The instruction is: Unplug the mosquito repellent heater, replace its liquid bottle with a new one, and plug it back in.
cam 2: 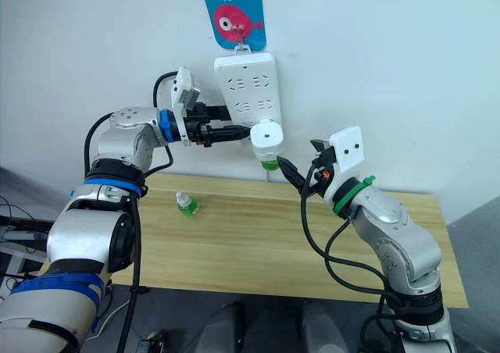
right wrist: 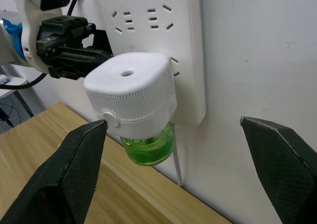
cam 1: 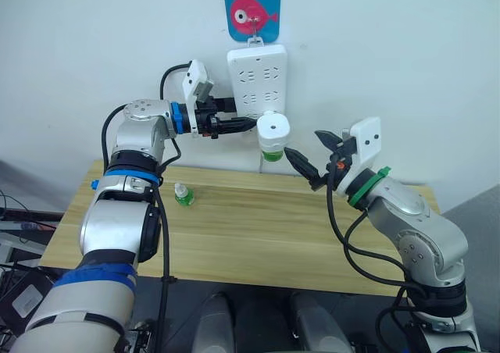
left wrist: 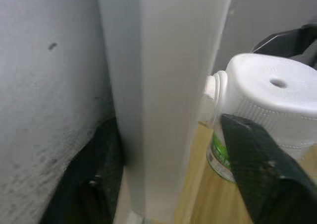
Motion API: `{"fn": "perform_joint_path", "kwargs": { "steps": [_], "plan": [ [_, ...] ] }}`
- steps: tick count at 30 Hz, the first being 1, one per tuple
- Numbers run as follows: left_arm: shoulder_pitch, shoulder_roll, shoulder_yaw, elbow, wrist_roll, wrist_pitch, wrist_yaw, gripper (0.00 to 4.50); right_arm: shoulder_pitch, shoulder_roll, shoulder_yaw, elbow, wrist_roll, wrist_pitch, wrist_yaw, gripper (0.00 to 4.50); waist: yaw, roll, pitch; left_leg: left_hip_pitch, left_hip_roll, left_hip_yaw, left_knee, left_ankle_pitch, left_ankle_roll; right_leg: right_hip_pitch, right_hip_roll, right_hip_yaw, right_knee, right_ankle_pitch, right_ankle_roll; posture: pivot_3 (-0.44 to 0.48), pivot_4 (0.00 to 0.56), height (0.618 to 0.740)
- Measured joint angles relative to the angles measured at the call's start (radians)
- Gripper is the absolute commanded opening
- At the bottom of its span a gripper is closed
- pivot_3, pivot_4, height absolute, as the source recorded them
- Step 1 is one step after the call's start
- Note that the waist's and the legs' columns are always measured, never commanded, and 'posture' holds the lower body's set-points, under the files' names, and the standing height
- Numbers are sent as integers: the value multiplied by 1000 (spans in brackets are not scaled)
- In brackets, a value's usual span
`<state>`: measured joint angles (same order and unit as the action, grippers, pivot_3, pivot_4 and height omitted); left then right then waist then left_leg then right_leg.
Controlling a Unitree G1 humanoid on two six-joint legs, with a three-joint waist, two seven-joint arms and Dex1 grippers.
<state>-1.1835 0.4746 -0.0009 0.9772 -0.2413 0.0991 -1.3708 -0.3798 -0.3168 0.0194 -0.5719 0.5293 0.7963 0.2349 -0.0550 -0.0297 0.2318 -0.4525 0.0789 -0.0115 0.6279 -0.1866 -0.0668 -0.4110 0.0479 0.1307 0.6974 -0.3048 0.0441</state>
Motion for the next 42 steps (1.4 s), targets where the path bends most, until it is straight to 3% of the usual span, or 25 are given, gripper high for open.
{"fn": "perform_joint_path", "kwargs": {
  "steps": [3, 8, 12, 17, 24, 27, 29, 30, 36, 42],
  "plan": [
    [6, 11, 8, -38, -2, 44, -21, 1310, 31, 5, -2, -30, 9, 25, -8, 4500, -1, 3, 5, 0, 0, -3, 0, 0, 0, 1, 0, -3, 1, -1, -1, -92, 259, 740],
    [24, 8, 20, -76, -14, 87, -14, 1290, 47, 13, 18, -123, 31, 91, -38, 4500, -3, 8, 12, 0, 0, -6, 1, 0, 0, 2, 0, -5, 2, -1, -1, -98, 275, 740],
    [48, -5, 33, -119, -22, 110, 11, 1290, -14, 89, 95, -131, -26, 125, -134, 4500, -5, 9, 14, 0, 0, -8, 1, 1, -1, 2, 0, -6, 3, -1, -1, -93, 278, 740],
    [77, -10, 40, -177, -30, 136, 34, 1290, -100, 164, 140, -59, -124, 130, -232, 4500, -5, 9, 14, 0, 0, -9, 1, 1, -1, 2, 0, -7, 2, -1, -1, -89, 278, 740],
    [86, -12, 41, -200, -31, 141, 45, 1290, -196, 207, 170, 53, -221, 92, -244, 4500, -3, 9, 14, 0, 0, -10, 1, 1, -1, 2, 0, -9, 2, -1, -2, -76, 277, 740],
    [92, -12, 41, -213, -32, 147, 51, 1290, -198, 214, 178, 84, -246, 79, -241, 3880, -3, 9, 15, 0, 0, -10, 1, 1, -1, 2, 0, -9, 2, -1, -2, -73, 280, 740],
    [93, -10, 41, -219, -31, 150, 52, 1290, -197, 211, 182, 85, -262, 69, -231, 3184, -3, 9, 15, -1, 0, -10, 1, 1, -1, 2, 0, -9, 2, -1, -2, -72, 283, 740],
    [93, -10, 41, -219, -31, 150, 52, 1290, -195, 202, 184, 85, -265, 65, -222, 3089, -3, 9, 15, -1, 0, -10, 1, 1, -1, 2, 0, -9, 2, -1, -2, -72, 283, 740],
    [95, -18, 39, -215, -32, 128, 53, 1290, -176, 179, 170, 42, -267, 77, -184, 3091, 0, 9, 17, -1, 0, -11, 0, 1, -1, 2, 0, -10, 2, -2, -3, -72, 285, 740],
    [92, 2, 41, -183, -22, 68, 81, 1290, -94, 142, 111, -144, -216, 173, -152, 3090, -4, 10, 21, -1, 0, -12, 1, 1, -1, 2, 0, -10, 3, -2, -3, -72, 287, 740]
  ]
}}
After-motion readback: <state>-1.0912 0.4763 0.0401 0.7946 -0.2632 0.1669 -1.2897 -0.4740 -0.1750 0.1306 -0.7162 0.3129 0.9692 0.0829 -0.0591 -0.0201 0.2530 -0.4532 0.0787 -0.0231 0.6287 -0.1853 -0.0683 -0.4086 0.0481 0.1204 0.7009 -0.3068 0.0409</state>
